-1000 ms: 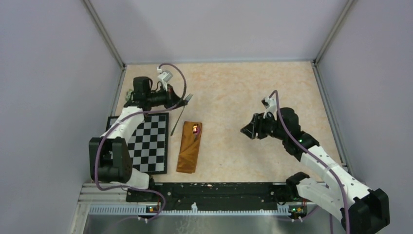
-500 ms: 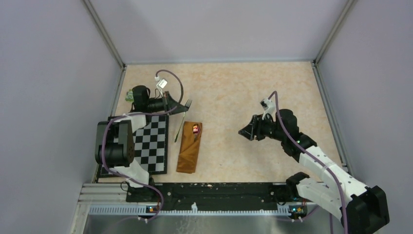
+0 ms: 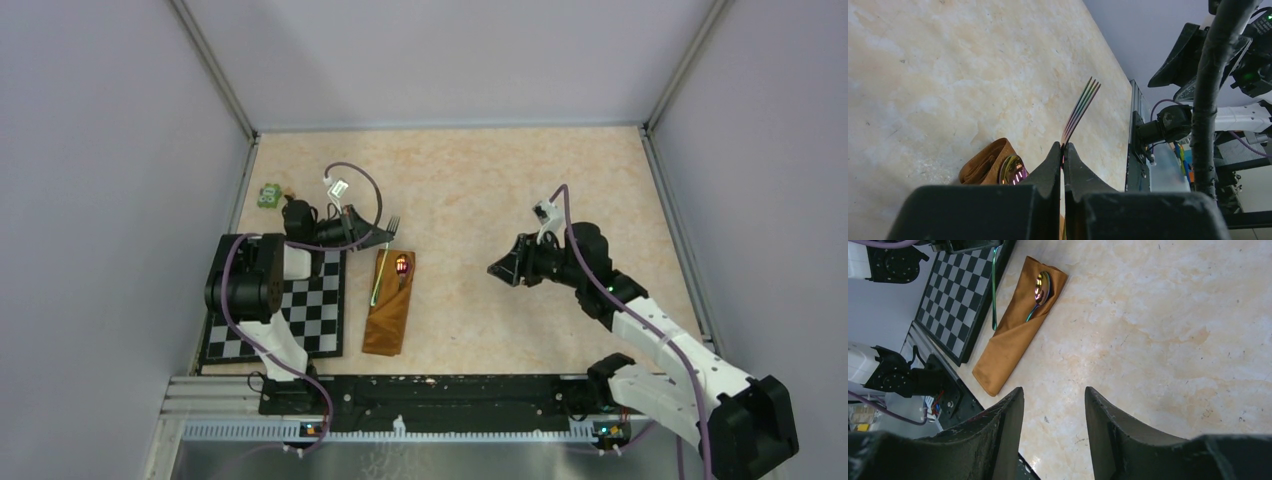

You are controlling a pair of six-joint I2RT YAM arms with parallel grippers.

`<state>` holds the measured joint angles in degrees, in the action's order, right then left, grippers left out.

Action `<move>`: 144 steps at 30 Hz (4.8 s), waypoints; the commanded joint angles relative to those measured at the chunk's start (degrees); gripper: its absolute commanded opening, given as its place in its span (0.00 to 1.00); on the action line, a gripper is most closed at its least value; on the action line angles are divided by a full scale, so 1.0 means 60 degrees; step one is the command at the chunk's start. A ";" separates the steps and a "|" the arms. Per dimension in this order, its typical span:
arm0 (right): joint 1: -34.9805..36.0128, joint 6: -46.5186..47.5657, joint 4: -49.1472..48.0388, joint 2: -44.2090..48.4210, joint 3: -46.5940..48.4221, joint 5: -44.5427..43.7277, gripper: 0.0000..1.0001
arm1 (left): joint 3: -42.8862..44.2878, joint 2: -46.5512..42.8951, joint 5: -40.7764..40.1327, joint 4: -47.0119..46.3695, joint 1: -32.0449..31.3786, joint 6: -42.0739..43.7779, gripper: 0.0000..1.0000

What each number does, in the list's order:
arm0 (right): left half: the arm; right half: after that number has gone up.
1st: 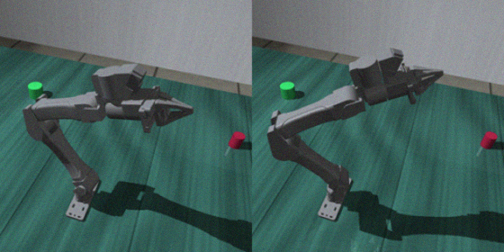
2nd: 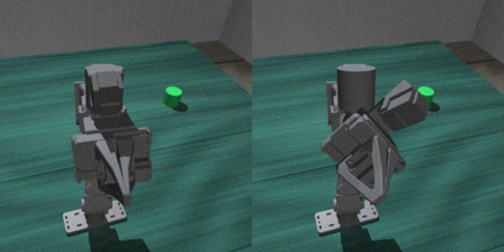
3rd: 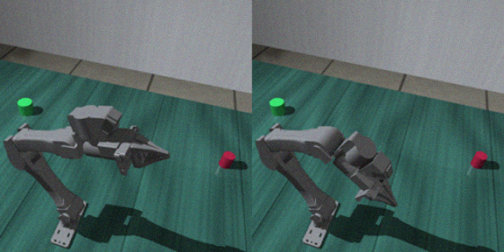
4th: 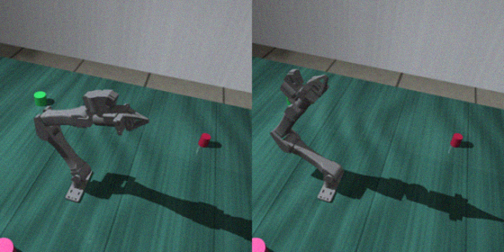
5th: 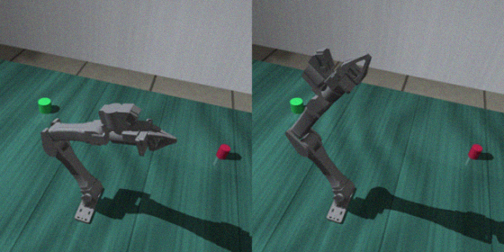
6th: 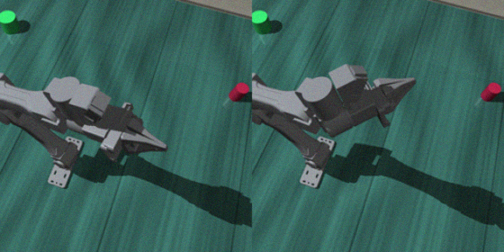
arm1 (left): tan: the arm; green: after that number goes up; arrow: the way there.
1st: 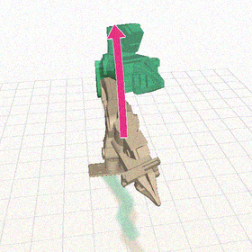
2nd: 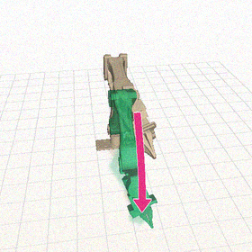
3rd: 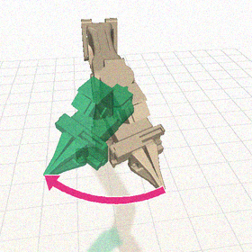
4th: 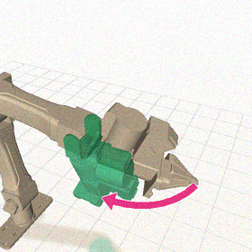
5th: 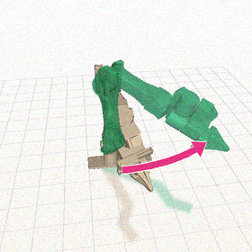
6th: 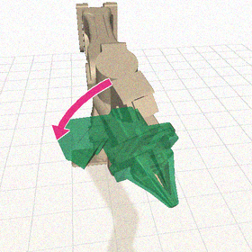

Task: Fold the napkin into a case and place the utensils inside
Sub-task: Insert the fork into the folded napkin, then reset both arms

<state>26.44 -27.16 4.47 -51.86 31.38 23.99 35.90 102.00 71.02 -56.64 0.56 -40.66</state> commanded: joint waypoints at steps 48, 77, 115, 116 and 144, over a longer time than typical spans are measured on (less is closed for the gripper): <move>-0.0089 -0.0264 -0.0481 0.0293 -0.0176 0.0307 0.47 | -0.2142 -0.0429 -0.1332 0.1296 -0.0244 0.0043 0.00; -0.0085 -0.0287 -0.0493 0.0352 -0.0304 0.0277 0.46 | -0.2524 -0.0320 -0.1832 0.2013 0.0156 0.0158 0.08; -0.0094 -0.0425 -0.0657 0.0331 -0.0317 0.0307 0.46 | -0.1008 -0.4507 -0.6050 0.9842 0.0083 0.3236 0.61; -0.0086 -0.0432 -0.0657 0.0318 -0.0321 0.0308 0.46 | -0.0884 -0.4620 -0.6152 1.0100 0.0081 0.3332 0.61; -0.0085 0.1879 0.5598 0.0745 0.5796 -0.4066 0.77 | 0.6706 -0.7809 -0.9344 1.2212 -0.3884 0.4488 0.99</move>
<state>26.44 -21.50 27.49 -49.91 51.94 10.11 69.52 59.05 12.25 23.57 -22.28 -16.05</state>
